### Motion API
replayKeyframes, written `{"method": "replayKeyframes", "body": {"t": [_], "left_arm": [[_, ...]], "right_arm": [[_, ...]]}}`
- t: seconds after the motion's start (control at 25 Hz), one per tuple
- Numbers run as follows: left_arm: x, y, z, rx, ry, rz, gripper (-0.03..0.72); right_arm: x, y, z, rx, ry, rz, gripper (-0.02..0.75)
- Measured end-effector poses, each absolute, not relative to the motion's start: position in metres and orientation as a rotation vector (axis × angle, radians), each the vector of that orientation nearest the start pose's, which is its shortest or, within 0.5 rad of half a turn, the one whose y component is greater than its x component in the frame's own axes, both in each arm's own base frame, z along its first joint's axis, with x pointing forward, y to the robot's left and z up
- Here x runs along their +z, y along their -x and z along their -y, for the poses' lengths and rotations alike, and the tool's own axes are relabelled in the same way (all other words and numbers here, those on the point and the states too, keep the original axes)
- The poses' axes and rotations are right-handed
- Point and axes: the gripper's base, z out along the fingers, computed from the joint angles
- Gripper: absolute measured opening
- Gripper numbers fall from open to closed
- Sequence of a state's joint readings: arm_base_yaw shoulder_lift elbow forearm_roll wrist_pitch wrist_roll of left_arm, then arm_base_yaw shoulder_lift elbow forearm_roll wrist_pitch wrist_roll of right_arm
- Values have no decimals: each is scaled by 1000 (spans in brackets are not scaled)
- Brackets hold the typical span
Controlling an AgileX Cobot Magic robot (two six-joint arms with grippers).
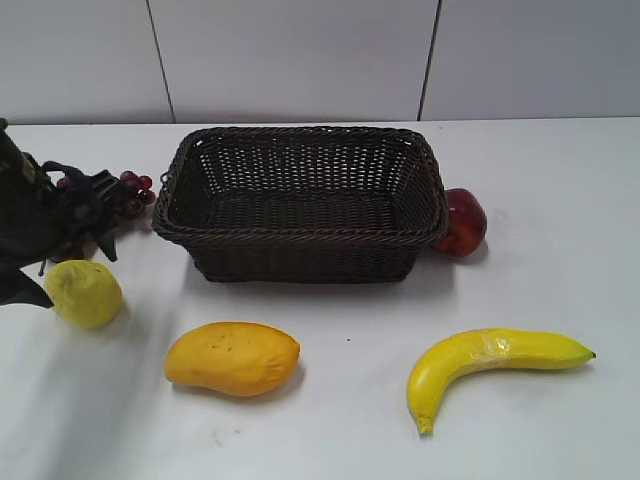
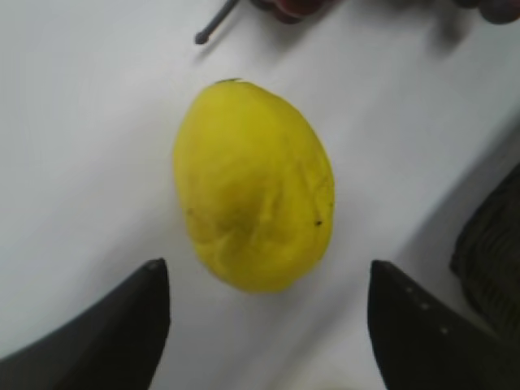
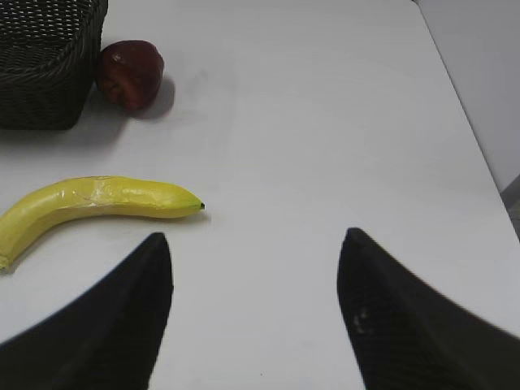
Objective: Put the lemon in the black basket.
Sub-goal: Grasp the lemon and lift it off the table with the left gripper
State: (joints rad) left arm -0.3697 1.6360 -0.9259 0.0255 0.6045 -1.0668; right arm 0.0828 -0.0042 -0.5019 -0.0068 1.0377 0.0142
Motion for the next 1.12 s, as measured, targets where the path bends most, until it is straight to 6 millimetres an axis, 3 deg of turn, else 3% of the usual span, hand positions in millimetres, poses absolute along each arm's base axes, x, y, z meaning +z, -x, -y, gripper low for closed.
{"method": "replayKeyframes", "body": {"t": [0.2,0.48,0.88,1.04,1.12], "left_arm": [[173,-293,109,-305,971,-2692,596],[170,-300,94,-278,1010,-2664,658],[135,-306,91,-216,1090,-2725,652],[133,-306,91,-203,1084,-2732,578],[134,-306,90,-187,1071,-2739,579]], "right_arm": [[280,5,1,54,69,-2014,486],[280,5,1,54,69,-2014,486],[280,5,1,54,69,-2014,486],[280,5,1,54,69,-2014,486],[280,5,1,54,69,-2014,486]]}}
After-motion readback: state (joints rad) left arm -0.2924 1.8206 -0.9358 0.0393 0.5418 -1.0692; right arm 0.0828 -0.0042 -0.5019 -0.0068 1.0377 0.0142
